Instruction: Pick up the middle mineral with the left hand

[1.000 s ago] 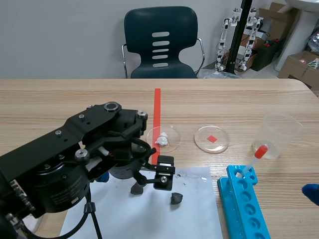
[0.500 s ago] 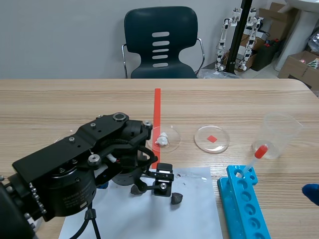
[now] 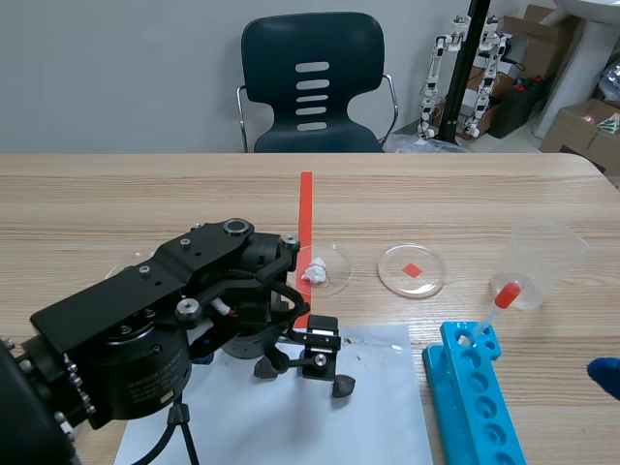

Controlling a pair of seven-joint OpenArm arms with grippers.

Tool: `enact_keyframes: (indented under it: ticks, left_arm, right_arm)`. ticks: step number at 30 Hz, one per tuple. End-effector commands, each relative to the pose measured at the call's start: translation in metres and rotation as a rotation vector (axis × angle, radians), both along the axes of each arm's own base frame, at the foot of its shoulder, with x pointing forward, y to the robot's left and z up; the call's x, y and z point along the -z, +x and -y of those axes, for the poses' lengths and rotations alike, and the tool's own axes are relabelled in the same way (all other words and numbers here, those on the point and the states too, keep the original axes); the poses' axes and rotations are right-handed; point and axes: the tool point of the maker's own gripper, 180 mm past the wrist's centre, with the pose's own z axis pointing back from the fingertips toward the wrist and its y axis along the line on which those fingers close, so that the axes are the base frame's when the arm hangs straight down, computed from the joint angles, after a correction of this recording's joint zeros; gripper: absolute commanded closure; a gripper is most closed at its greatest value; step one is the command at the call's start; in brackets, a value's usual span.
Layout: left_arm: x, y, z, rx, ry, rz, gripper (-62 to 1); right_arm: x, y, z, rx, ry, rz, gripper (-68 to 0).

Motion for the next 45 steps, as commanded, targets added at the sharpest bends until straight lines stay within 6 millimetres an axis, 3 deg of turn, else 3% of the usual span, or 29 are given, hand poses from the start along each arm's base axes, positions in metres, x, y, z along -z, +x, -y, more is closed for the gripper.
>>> enact_keyframes:
  ticks: [1,14,18,26,31,34,39,45]
  left_arm:
    - [-0.005,0.004,0.008,0.007,-0.018,0.013,-62.3]
    - [-0.003,-0.001,0.014,0.025,-0.051,-0.019,-62.3]
    - [-0.003,-0.001,0.014,0.024,-0.051,-0.020,-53.8]
    - [-0.001,-0.006,0.013,0.023,-0.047,-0.047,-53.3]
    - [-0.001,-0.006,0.014,0.029,-0.054,-0.050,-41.8]
    - [-0.001,-0.006,0.015,0.029,-0.054,-0.047,-40.7]
    - [-0.002,-0.005,0.015,0.029,-0.055,-0.040,-32.6]
    - [-0.002,-0.003,0.015,0.030,-0.055,-0.031,-30.5]
  right_arm:
    - [-0.010,0.004,-0.002,-0.006,0.018,0.036,-67.9]
    - [-0.010,0.004,-0.002,-0.006,0.018,0.036,-67.9]
    - [-0.010,0.004,-0.002,-0.006,0.018,0.036,-67.9]
    - [-0.010,0.004,-0.002,-0.006,0.018,0.036,-67.9]
    - [-0.010,0.004,-0.002,-0.006,0.018,0.036,-67.9]
    - [-0.010,0.004,-0.002,-0.006,0.018,0.036,-67.9]
    - [-0.010,0.004,-0.002,-0.006,0.018,0.036,-67.9]
    - [-0.010,0.004,-0.002,-0.006,0.018,0.036,-67.9]
